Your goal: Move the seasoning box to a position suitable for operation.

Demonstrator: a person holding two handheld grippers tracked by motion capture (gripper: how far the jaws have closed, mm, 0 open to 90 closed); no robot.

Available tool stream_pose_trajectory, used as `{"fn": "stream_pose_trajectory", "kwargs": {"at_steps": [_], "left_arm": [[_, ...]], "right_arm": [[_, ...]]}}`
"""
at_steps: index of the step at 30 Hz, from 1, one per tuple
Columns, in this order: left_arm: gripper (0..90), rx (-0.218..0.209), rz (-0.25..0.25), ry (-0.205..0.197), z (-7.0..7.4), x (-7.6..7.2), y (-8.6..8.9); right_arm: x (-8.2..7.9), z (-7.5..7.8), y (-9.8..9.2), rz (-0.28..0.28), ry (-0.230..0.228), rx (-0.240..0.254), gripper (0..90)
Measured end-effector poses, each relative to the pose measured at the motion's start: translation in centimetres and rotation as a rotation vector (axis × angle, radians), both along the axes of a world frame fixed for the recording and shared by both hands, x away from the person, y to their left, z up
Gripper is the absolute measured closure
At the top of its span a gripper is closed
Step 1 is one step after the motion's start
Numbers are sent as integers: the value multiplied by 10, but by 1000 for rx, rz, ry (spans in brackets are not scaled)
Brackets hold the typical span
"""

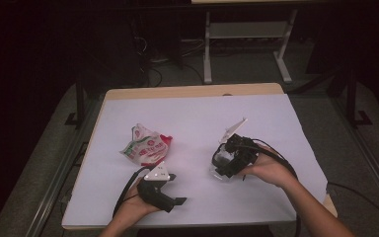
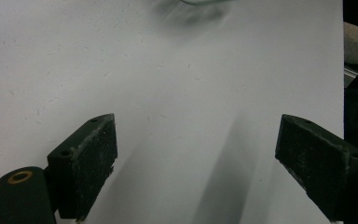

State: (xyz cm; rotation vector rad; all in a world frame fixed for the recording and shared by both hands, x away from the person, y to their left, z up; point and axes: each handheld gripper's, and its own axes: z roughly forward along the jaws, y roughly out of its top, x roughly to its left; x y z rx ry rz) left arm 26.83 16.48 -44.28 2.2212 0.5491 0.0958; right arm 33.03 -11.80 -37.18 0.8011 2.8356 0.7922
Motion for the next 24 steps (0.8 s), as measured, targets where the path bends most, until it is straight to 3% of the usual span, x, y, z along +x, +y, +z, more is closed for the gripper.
{"fn": "stream_pose_trajectory", "kwargs": {"at_steps": [3,5,15,24], "left_arm": [[124,-5,2,2,0,0,0],[124,-3,-1,1,0,0,0],[124,-3,-2,5,-1,0,0],[124,-6,-4,10,-1,-1,-1]], "right_arm": [[-8,-2,5,19,-18,-20,150],[-11,-8,6,26,6,-18,150],[-15,-17,9,40,-4,-53,149],[-15,-19,7,35,-1,-9,130]]}}
